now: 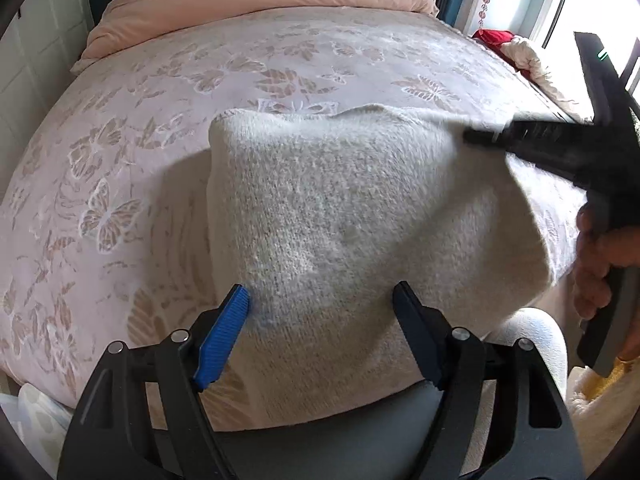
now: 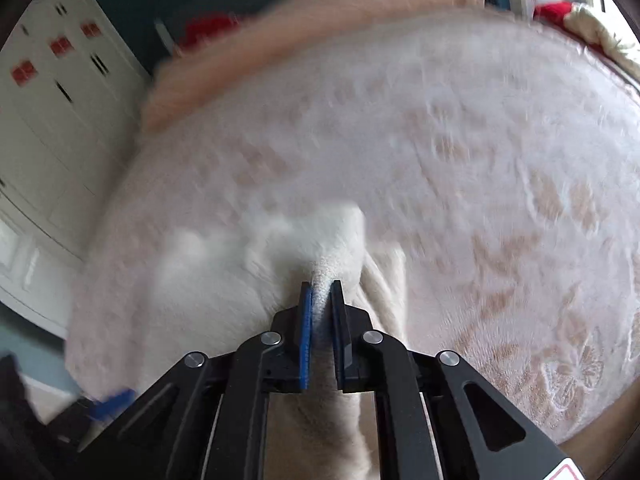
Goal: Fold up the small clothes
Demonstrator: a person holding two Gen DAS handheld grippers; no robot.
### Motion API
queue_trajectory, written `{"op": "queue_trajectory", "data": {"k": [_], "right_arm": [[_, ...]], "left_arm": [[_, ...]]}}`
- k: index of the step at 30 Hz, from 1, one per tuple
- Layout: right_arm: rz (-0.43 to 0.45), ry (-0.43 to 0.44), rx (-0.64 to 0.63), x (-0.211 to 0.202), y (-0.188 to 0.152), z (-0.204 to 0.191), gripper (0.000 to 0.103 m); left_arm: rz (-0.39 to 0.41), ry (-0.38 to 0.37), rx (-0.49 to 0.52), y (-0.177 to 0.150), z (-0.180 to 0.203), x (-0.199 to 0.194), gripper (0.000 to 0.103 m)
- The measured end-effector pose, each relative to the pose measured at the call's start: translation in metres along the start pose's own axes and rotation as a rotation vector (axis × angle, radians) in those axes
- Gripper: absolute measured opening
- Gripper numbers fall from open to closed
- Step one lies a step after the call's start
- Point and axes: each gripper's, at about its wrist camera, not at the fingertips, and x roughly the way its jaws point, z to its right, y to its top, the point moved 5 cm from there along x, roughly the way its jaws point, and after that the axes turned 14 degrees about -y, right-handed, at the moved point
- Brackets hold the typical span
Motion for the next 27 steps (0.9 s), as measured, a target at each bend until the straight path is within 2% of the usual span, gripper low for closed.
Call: {"op": "queue_trajectory", "data": {"k": [1,2,4,6,8,10,13,14,16,17,18,19,20,21,22,23,24,26,27], "right_arm": [[-0.043,-0.023,-0.033,0.017,-0.007,0.001,0.009],[-0.027,-0.02,-0.041,0.022,-0.014,0.001,0.009],[0.004,0.008,-0.008,0.002,-0.01,0.005,0.02],[0.045,0.006,0.04,-0.019,-0.008,0.013,0.055],[0.082,0.007,0.073,-0.035,-0.015,0.024,0.068],[0.034,0.027,0.083,-0.028,-0.028,0.031,0.071],[-0.08,0.106,0.125,-0.001,-0.049,0.034,0.075],[-0.113,0.148,0.16,0.01,-0.057,0.033,0.08],[-0.143,0.198,0.225,0.024,-0.063,0.031,0.089],[-0.131,0.2,0.229,0.024,-0.064,0.028,0.094],[-0.125,0.193,0.221,0.025,-0.064,0.025,0.095],[-0.119,0.179,0.212,0.026,-0.064,0.022,0.094],[-0.117,0.173,0.203,0.025,-0.062,0.018,0.087],[-0.12,0.191,0.196,0.024,-0.061,0.013,0.066],[-0.126,0.209,0.199,0.024,-0.061,0.012,0.06],[-0.132,0.207,0.212,0.021,-0.06,0.012,0.047],[-0.126,0.212,0.218,0.015,-0.058,0.013,0.036],[-0.093,0.224,0.224,-0.006,-0.053,0.013,0.032],[-0.077,0.232,0.226,-0.017,-0.052,0.01,0.031]], "left_arm": [[-0.002,0.001,-0.002,0.001,-0.001,0.002,0.08],[-0.004,0.003,-0.005,0.001,-0.001,0.005,0.083],[-0.019,0.012,-0.015,0.001,-0.003,0.008,0.085],[-0.005,-0.036,-0.063,0.003,-0.01,0.002,0.087],[0.026,-0.072,-0.132,0.006,-0.022,-0.003,0.094],[0.037,-0.121,-0.247,0.007,-0.043,-0.001,0.095],[-0.01,-0.229,-0.438,0.003,-0.07,0.021,0.095],[-0.026,-0.249,-0.484,0.001,-0.077,0.031,0.095],[-0.051,-0.306,-0.556,-0.003,-0.086,0.05,0.098],[-0.037,-0.319,-0.574,-0.003,-0.088,0.053,0.098],[-0.026,-0.323,-0.569,-0.002,-0.088,0.053,0.098],[-0.03,-0.328,-0.553,0.001,-0.085,0.054,0.098],[-0.039,-0.332,-0.536,0.003,-0.081,0.054,0.096],[-0.039,-0.357,-0.524,0.005,-0.076,0.053,0.089],[-0.047,-0.362,-0.516,0.007,-0.073,0.052,0.081],[-0.054,-0.351,-0.508,0.009,-0.07,0.05,0.071],[-0.063,-0.351,-0.504,0.011,-0.068,0.047,0.067],[-0.063,-0.354,-0.494,0.017,-0.062,0.036,0.05],[-0.057,-0.358,-0.481,0.02,-0.058,0.028,0.048]]}}
